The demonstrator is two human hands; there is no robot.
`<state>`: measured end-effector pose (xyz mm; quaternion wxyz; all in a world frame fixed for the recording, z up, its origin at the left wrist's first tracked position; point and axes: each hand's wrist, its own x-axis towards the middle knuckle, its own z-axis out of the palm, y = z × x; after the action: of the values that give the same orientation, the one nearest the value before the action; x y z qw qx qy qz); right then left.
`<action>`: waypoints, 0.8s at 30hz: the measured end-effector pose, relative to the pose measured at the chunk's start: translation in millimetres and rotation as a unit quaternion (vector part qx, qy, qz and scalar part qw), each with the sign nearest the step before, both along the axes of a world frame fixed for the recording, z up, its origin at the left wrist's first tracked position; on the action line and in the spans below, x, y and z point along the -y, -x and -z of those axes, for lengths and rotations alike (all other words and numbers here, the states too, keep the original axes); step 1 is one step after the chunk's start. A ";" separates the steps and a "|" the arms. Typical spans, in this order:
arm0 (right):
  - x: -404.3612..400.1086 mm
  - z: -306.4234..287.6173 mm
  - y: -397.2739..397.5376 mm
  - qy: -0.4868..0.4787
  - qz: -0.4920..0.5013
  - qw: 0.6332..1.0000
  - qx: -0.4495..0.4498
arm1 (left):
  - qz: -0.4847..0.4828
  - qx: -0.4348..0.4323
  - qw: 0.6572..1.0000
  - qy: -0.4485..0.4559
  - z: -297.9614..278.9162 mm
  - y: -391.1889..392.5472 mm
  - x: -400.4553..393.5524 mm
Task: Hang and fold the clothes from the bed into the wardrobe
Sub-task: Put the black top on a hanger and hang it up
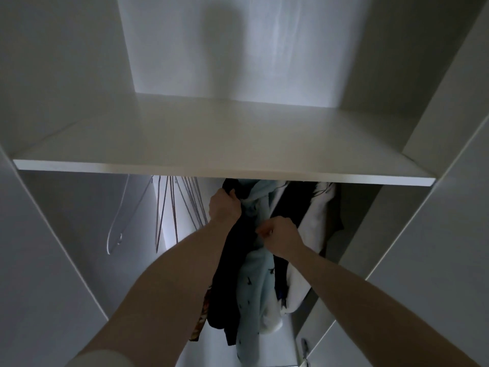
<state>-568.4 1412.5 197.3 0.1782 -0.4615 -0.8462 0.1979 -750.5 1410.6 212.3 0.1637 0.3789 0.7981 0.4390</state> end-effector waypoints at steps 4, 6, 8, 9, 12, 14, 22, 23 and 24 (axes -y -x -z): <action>-4.5 4.6 -3.8 0.002 0.007 1.000 -0.008 | 0.004 0.011 1.000 -0.009 19.7 -3.9 -9.9; -6.2 8.3 -7.8 -0.003 0.006 1.000 -0.014 | 0.023 -0.002 1.000 0.005 30.9 -7.6 -11.1; -5.9 10.6 -10.0 -0.006 0.002 1.000 -0.019 | 0.033 -0.001 0.999 0.017 39.0 -8.4 -10.6; -6.4 11.1 -10.1 -0.009 0.001 1.000 -0.021 | 0.030 0.001 0.999 0.015 41.6 -7.6 -11.0; -8.9 12.2 -9.7 -0.009 -0.007 1.000 -0.023 | 0.001 0.017 1.000 -0.017 46.7 -5.0 -8.1; -11.2 12.7 -12.0 -0.009 -0.014 1.000 -0.023 | -0.008 0.018 0.999 -0.046 47.7 -6.3 -2.0; -14.0 12.6 -14.3 -0.006 -0.039 0.999 -0.032 | -0.029 0.006 0.990 -0.136 13.3 -2.9 6.3; -13.6 11.9 -13.1 -0.006 -0.044 0.999 -0.032 | -0.027 0.008 0.989 -0.143 6.0 -3.1 1.5; -13.5 11.4 -11.9 -0.005 -0.049 0.998 -0.033 | -0.026 0.007 0.990 -0.139 -0.8 -1.5 -5.3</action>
<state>-556.4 1425.9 185.9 0.1981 -0.4120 -0.8624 0.2173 -749.0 1416.0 213.1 0.1034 0.3739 0.7377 0.5525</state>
